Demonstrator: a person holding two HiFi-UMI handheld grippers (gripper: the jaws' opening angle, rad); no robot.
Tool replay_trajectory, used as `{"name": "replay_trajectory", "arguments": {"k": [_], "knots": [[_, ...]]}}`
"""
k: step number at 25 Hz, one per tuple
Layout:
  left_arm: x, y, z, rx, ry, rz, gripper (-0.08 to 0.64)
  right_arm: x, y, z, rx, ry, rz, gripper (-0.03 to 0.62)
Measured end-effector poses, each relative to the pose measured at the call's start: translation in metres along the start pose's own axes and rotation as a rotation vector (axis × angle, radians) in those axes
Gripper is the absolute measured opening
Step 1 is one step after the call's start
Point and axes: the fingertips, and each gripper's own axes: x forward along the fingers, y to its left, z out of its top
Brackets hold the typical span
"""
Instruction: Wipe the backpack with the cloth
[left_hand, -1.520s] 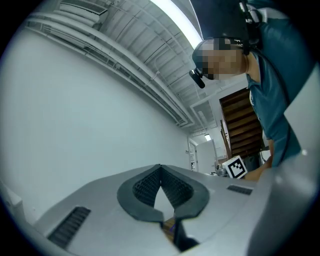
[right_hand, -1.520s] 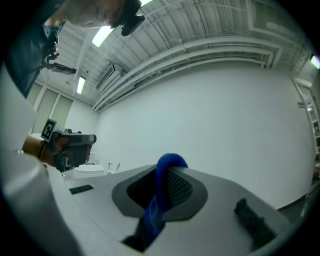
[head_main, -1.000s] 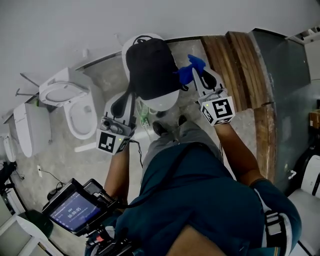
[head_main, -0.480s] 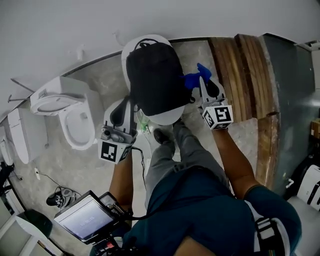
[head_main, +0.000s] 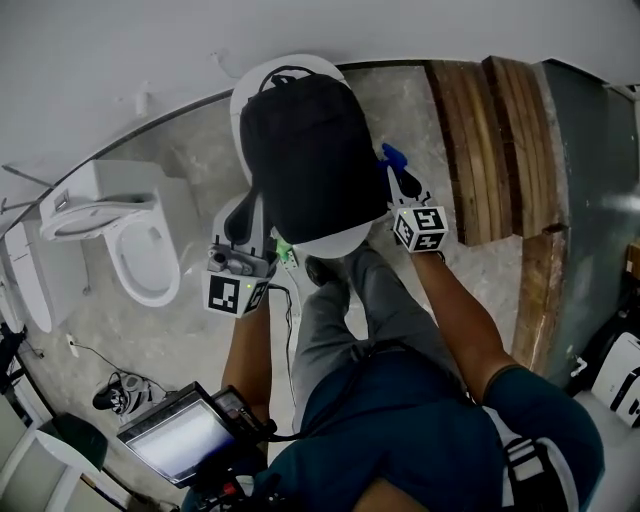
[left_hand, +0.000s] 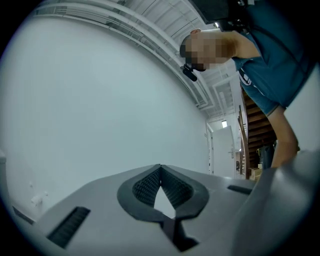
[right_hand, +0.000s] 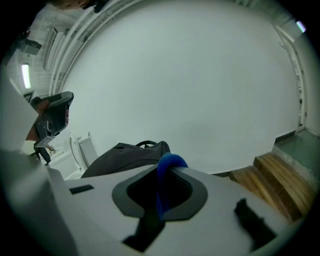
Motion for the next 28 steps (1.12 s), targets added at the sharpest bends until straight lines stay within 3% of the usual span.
{"name": "replay_trajectory", "arguments": {"k": [4, 7, 10, 14, 19, 23, 28], "knots": [[0.001, 0.011, -0.014, -0.003, 0.021, 0.028, 0.003, 0.028, -0.002, -0.038, 0.197, 0.074, 0.102, 0.028], [-0.001, 0.016, -0.020, -0.008, 0.029, 0.045, 0.003, 0.047, 0.005, -0.045, 0.357, 0.089, 0.203, 0.029], [-0.004, 0.023, -0.025, -0.016, 0.035, 0.068, 0.003, 0.066, 0.002, -0.036, 0.414, 0.078, 0.243, 0.029], [-0.005, 0.033, -0.030, -0.026, 0.040, 0.093, 0.003, 0.091, -0.005, -0.015, 0.423, 0.054, 0.268, 0.029], [-0.005, 0.045, -0.032, -0.041, 0.039, 0.131, 0.003, 0.147, -0.006, 0.031, 0.344, 0.038, 0.279, 0.029], [-0.012, 0.056, -0.034, -0.042, 0.046, 0.170, 0.003, 0.195, 0.007, 0.055, 0.126, 0.115, 0.269, 0.029], [-0.025, 0.069, -0.039, -0.056, 0.055, 0.227, 0.003, 0.233, 0.040, 0.080, -0.160, 0.174, 0.316, 0.029]]}}
